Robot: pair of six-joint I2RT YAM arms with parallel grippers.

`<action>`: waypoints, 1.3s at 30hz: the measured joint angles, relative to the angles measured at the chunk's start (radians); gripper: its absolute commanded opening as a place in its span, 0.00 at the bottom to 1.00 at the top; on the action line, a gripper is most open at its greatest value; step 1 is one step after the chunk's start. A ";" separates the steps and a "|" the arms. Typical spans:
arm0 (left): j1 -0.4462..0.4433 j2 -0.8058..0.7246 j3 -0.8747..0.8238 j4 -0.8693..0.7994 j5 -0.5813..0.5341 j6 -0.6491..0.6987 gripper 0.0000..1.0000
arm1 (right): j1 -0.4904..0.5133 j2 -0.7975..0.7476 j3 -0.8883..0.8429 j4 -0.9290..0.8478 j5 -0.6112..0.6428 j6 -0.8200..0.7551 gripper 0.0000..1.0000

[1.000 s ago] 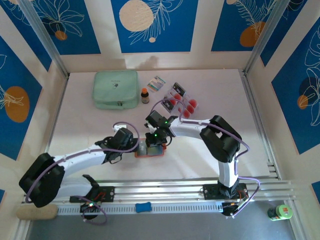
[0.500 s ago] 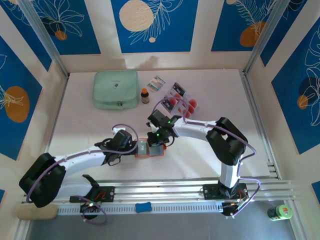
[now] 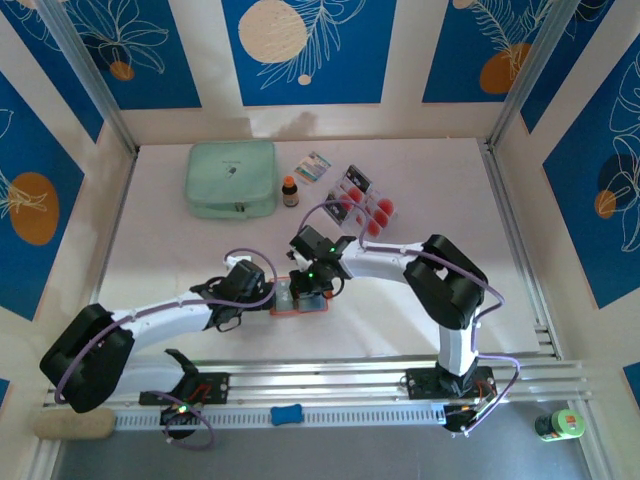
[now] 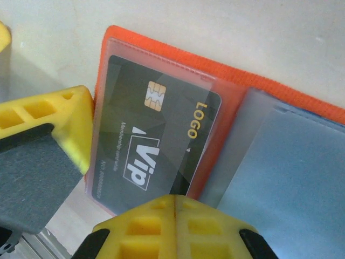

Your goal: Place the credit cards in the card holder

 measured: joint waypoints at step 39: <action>0.002 -0.050 -0.001 -0.018 -0.008 0.000 1.00 | -0.037 -0.049 -0.017 0.019 -0.037 0.031 0.00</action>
